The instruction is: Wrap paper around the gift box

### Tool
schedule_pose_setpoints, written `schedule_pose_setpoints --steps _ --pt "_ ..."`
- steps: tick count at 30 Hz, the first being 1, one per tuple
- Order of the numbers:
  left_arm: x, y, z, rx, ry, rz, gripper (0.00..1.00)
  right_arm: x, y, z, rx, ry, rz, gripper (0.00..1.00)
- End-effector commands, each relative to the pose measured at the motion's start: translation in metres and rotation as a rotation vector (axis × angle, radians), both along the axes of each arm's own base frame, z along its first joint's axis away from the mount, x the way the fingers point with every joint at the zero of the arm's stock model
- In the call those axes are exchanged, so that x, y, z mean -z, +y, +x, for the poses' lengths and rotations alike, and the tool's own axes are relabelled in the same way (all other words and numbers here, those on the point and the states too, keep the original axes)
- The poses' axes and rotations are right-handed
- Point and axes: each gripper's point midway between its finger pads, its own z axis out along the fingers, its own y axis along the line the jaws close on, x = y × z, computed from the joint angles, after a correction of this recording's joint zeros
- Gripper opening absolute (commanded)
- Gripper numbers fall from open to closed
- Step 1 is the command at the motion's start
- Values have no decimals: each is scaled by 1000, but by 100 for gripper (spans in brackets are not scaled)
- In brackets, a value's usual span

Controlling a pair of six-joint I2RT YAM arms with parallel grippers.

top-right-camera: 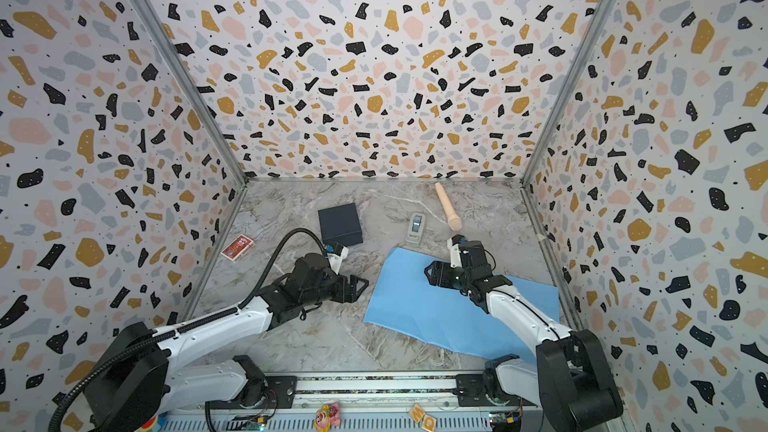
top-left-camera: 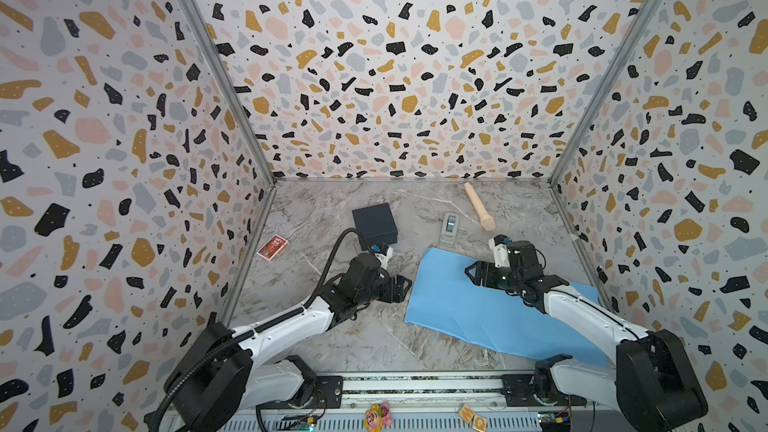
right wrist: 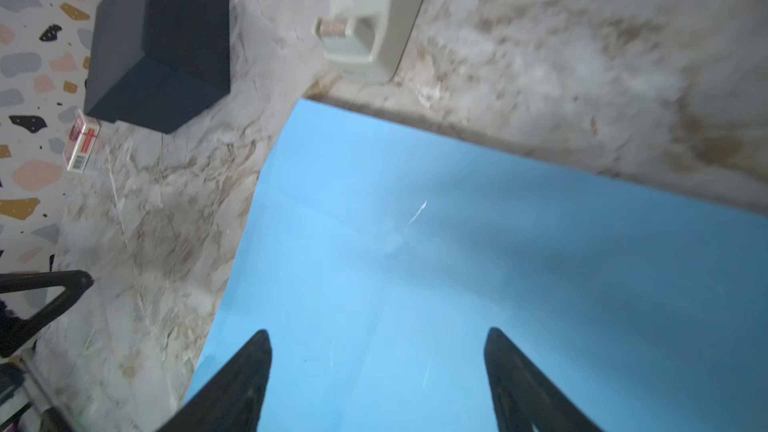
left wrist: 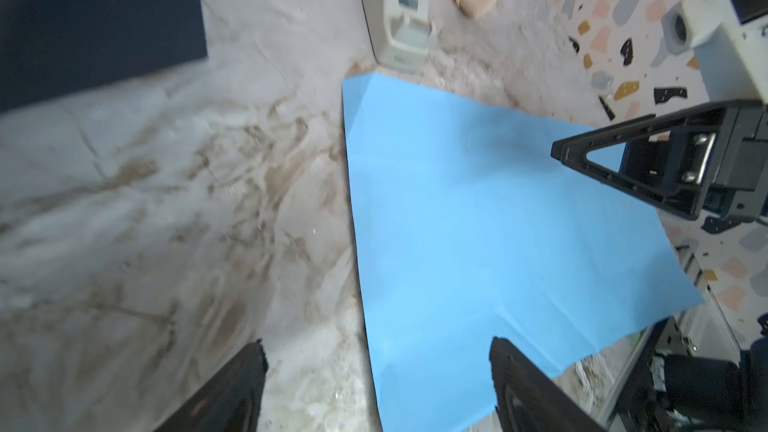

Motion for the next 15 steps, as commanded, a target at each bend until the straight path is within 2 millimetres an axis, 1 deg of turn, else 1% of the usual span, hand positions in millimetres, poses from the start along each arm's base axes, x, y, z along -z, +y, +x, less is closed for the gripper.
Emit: schedule_pose_setpoints --steps 1,3,5,7,11,15 --pt "26 -13 -31 88 159 27 80 15 -1 -26 -27 105 -15 79" --pt "33 -19 -35 95 176 56 75 22 -5 -31 -21 123 -36 77" --pt "37 -20 -35 76 182 66 74 27 -8 -33 -17 129 -47 76" --pt "43 -23 -38 69 207 58 73 32 -4 -38 -25 150 -24 75" --pt "54 -29 -44 77 241 71 71 35 0 -41 -32 162 6 73" --pt "61 -37 -53 90 290 18 70 40 1 -44 -38 173 15 73"
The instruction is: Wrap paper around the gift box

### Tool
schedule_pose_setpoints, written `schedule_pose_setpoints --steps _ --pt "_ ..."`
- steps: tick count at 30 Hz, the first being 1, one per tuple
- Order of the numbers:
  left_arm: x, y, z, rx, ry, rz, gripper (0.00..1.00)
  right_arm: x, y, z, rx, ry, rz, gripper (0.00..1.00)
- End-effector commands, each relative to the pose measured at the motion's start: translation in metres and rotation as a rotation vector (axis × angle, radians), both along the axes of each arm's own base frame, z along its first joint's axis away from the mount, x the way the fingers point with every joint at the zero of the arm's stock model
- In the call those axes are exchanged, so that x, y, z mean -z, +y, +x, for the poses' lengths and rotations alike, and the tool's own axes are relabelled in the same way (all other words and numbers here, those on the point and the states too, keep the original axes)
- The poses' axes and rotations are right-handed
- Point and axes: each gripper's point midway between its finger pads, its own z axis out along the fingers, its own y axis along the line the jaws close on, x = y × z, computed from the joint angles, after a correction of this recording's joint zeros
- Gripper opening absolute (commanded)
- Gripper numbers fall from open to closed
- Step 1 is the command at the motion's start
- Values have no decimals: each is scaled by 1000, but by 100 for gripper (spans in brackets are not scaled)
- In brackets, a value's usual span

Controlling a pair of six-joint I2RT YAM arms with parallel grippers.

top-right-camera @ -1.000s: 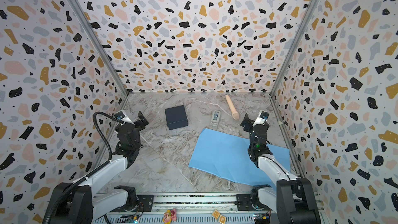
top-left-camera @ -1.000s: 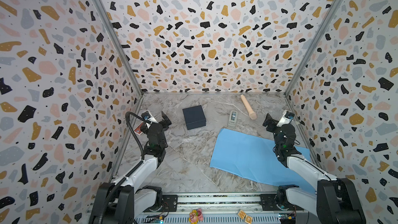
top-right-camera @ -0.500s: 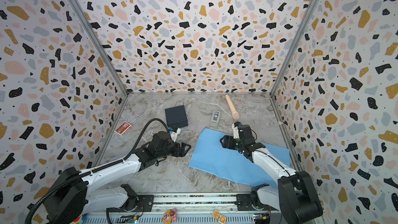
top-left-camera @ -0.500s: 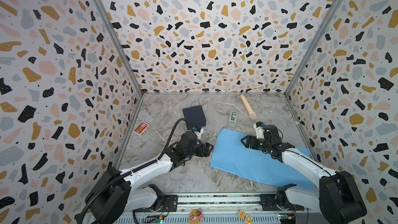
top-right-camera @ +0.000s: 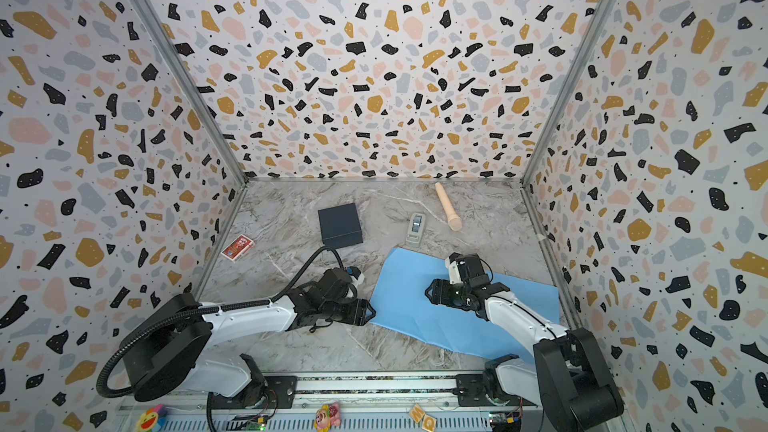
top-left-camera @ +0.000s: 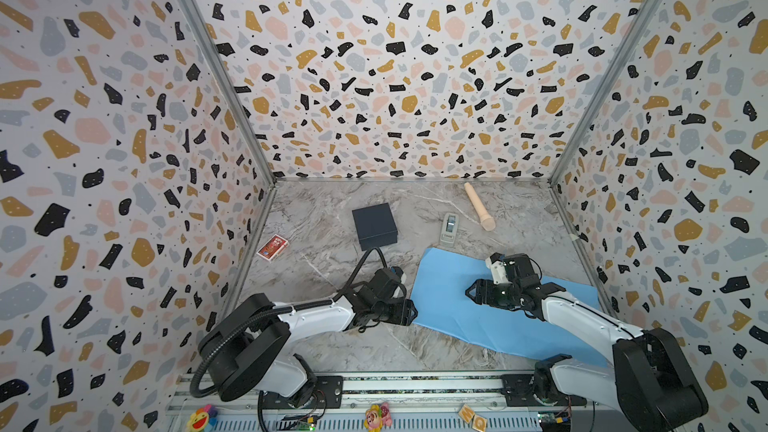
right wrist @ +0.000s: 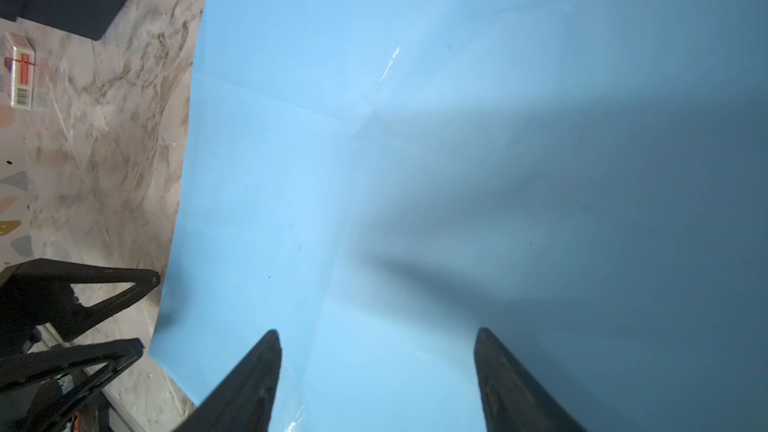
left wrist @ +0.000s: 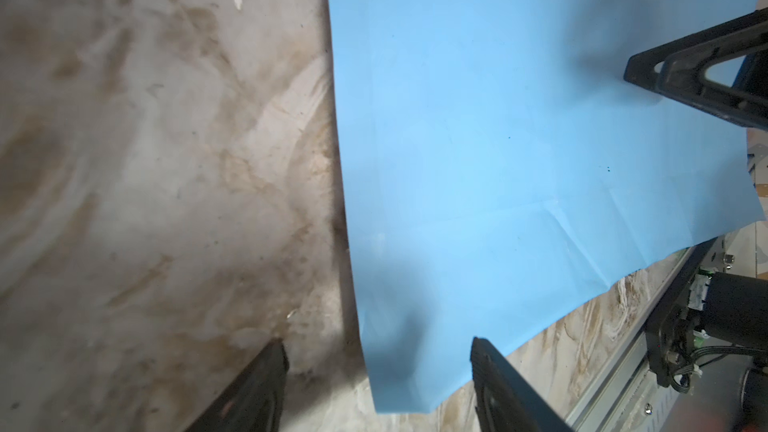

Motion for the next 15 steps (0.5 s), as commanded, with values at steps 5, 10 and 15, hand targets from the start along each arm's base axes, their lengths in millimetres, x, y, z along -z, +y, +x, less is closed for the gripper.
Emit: schedule_pose_setpoints --steps 5,10,15 --pt "-10 -27 -8 28 45 -144 68 4 4 -3 -14 14 23 73" --pt "-12 -35 -8 44 50 -182 65 6 4 -4 -16 18 24 72" --pt "-26 -42 -4 62 11 -241 65 8 4 -6 -26 21 18 71"
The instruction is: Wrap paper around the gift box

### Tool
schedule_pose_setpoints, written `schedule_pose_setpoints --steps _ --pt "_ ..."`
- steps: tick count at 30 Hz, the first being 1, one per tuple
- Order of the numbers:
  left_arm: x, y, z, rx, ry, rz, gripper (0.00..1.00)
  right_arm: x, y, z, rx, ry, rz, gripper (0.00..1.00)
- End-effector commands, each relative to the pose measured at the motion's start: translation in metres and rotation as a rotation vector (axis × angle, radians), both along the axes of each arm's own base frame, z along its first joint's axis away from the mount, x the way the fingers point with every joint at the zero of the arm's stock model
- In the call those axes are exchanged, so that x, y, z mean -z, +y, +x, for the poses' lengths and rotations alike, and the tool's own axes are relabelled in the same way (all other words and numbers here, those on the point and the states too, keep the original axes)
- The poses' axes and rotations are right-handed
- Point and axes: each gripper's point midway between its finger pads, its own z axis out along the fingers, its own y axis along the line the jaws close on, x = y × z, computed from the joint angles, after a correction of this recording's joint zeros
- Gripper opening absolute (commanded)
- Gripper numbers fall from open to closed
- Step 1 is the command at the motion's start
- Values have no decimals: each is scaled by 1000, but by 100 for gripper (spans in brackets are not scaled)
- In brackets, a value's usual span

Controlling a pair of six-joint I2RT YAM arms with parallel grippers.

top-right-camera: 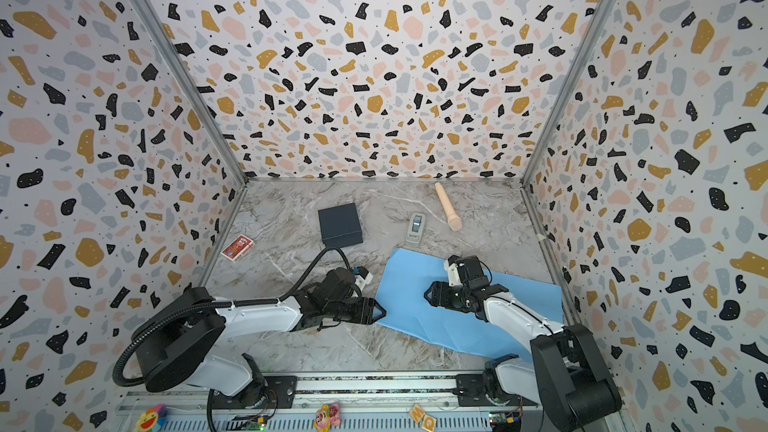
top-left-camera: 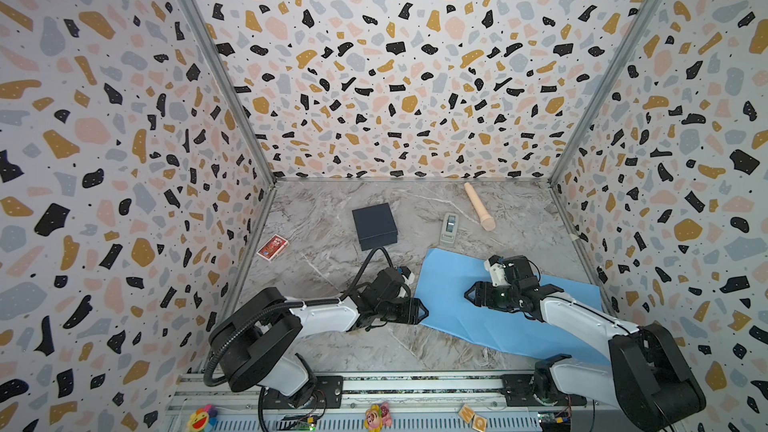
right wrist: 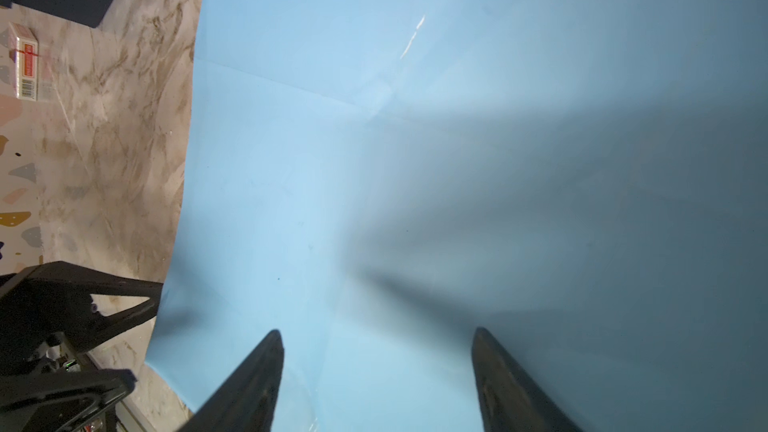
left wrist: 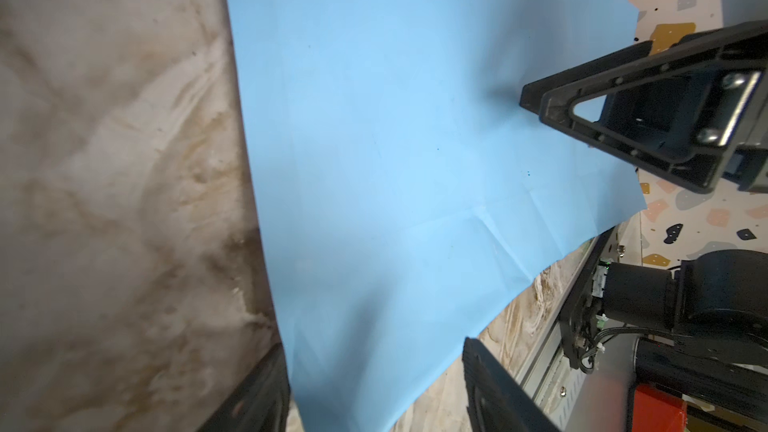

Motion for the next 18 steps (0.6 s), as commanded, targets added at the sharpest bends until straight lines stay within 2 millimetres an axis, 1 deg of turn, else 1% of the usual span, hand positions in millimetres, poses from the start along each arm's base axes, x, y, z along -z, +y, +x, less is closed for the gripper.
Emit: schedule_pose_setpoints --steps 1,5,9,13,15,18 --pt "-18 -12 1 21 -36 -93 65 4 1 -4 -18 11 -1 71" --pt "-29 -19 1 35 -43 -156 65 7 1 -6 -22 22 -3 71" --pt "-32 -22 1 35 -30 -194 63 10 0 -7 -28 28 -9 71" --pt "-30 -23 6 14 -7 -211 60 13 0 -10 -30 37 -12 70" --pt "-24 -19 11 -15 16 -213 58 14 0 -10 -35 40 -14 70" --pt "-21 -13 22 -71 61 -254 55 14 0 -9 -38 37 -15 70"
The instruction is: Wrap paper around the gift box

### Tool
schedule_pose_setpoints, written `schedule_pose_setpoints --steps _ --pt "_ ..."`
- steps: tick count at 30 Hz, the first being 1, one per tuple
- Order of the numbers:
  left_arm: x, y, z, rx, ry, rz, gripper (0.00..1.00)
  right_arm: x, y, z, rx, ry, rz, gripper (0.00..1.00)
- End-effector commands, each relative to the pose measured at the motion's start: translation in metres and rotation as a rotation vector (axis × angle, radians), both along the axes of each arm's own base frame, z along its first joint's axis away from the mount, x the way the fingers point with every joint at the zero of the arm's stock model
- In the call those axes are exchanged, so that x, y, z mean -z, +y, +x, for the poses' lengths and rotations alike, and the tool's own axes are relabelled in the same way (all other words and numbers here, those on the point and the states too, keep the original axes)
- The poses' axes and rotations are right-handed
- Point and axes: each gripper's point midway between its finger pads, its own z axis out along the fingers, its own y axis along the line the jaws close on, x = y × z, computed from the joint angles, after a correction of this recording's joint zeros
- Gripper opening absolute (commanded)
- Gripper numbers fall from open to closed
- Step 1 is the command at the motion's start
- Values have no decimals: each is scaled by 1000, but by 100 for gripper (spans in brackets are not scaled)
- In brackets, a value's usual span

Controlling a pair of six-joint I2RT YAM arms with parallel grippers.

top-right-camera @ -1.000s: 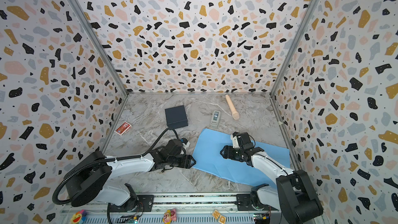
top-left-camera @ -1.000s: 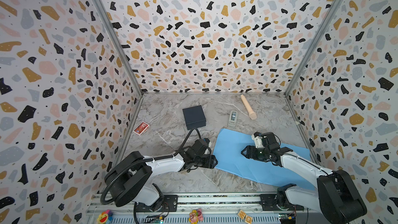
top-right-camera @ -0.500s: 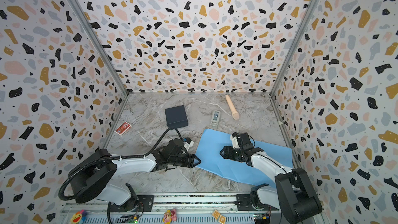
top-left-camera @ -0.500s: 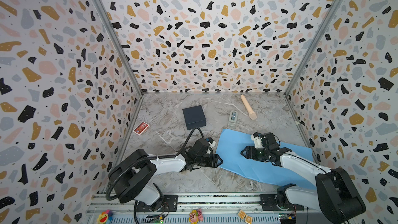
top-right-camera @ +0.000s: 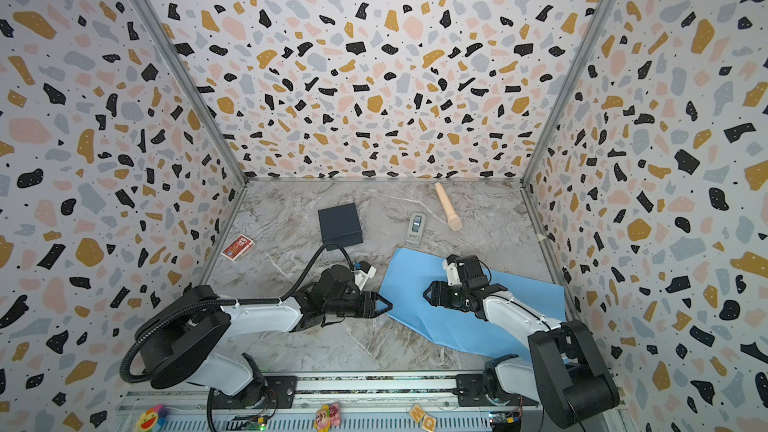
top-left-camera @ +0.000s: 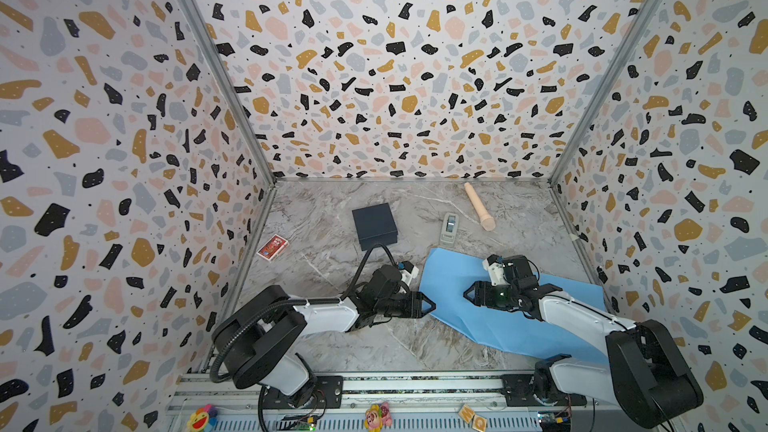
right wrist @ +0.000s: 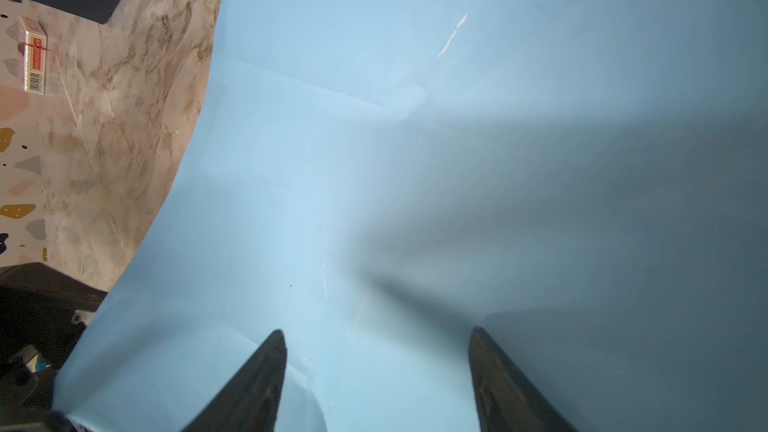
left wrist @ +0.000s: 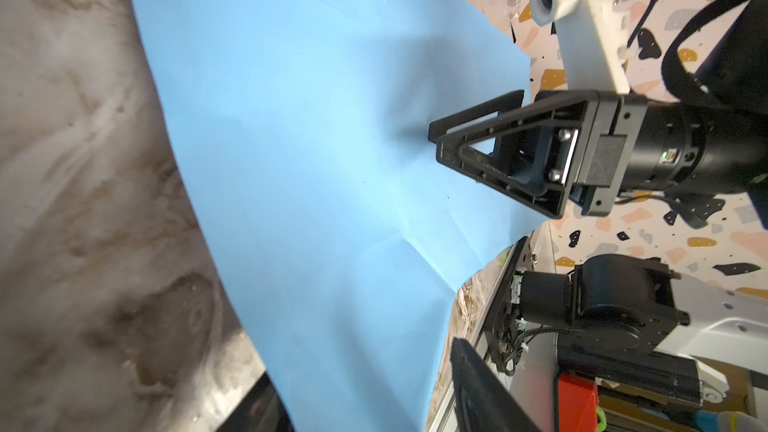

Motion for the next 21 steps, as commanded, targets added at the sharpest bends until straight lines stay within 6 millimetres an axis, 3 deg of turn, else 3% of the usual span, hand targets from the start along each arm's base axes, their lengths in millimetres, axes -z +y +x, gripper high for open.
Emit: schedule_pose_setpoints --steps 1,14,17,21 --pt "0 4 10 -52 55 -72 54 13 -4 -12 -13 48 -26 70" --pt "16 2 18 -41 45 -29 21 10 0 -5 -27 42 -24 69" --pt "19 9 20 -42 3 28 12 3 2 1 -39 25 -24 70" --pt "26 35 16 -91 -26 111 1 -20 5 12 -72 -27 -26 72"
